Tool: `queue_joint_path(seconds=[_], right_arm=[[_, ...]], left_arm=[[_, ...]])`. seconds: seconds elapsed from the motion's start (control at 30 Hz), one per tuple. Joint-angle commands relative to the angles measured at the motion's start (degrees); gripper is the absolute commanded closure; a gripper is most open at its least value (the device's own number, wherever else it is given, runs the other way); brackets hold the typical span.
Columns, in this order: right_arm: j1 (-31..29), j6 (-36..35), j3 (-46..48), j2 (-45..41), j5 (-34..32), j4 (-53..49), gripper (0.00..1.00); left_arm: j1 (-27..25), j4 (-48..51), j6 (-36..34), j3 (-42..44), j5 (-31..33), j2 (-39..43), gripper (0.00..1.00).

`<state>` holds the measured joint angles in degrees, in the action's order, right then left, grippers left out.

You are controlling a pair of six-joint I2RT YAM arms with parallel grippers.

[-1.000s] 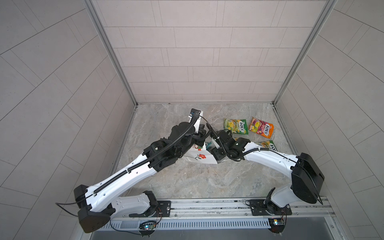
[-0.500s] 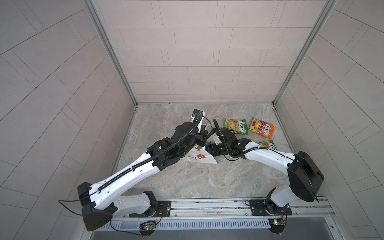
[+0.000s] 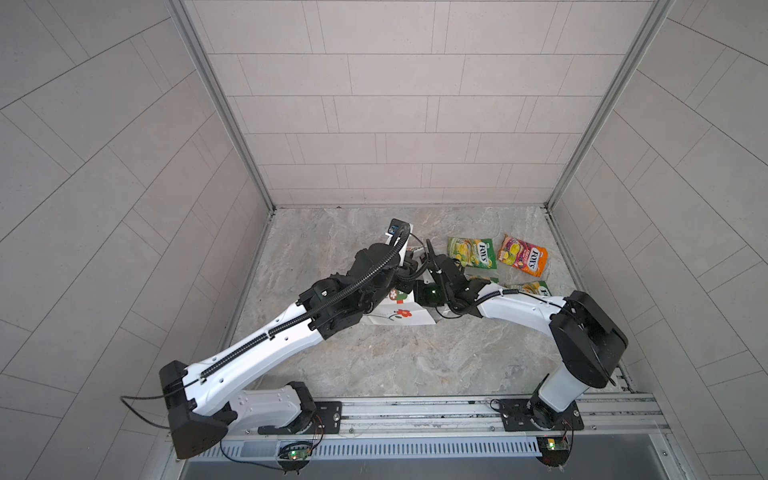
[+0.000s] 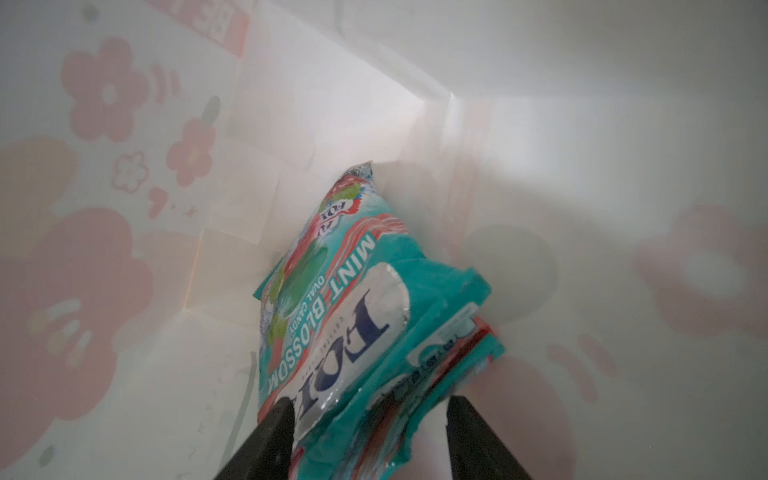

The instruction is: Take the snacks out of the paper bag

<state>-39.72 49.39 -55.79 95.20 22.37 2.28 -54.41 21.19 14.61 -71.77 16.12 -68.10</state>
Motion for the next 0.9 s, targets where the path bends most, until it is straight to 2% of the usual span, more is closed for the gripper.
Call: queue_joint_path(seconds=[0.0, 0.1, 0.17, 0.43, 0.87], right_arm=[[0.02, 0.74, -1.18, 0.89, 2.27, 1.97, 0.67], [-0.06, -1.72, -2.04, -0.24, 1.92, -0.61, 0.91], [-0.03, -3.08, -2.13, -1.64, 1.51, -1.99, 1.00], [0.09, -7.44, -2.10, -8.80, -0.13, -6.48, 1.00], [2.06, -7.81, 2.33, -19.90, -2.68, -7.06, 1.00]], left_arm=[[-0.25, -0.92, -0.64, -1.47, 0.05, 0.76, 1.00], [-0.24, -0.71, -0.89, -1.07, 0.80, 0.95, 1.00], [-0.22, -0.41, -1.12, -0.91, 1.21, 0.94, 1.00], [-0.21, 0.07, -1.38, -0.24, 2.42, 0.86, 1.00], [-0.23, 1.40, -1.78, -0.04, 4.36, 0.80, 1.00]])
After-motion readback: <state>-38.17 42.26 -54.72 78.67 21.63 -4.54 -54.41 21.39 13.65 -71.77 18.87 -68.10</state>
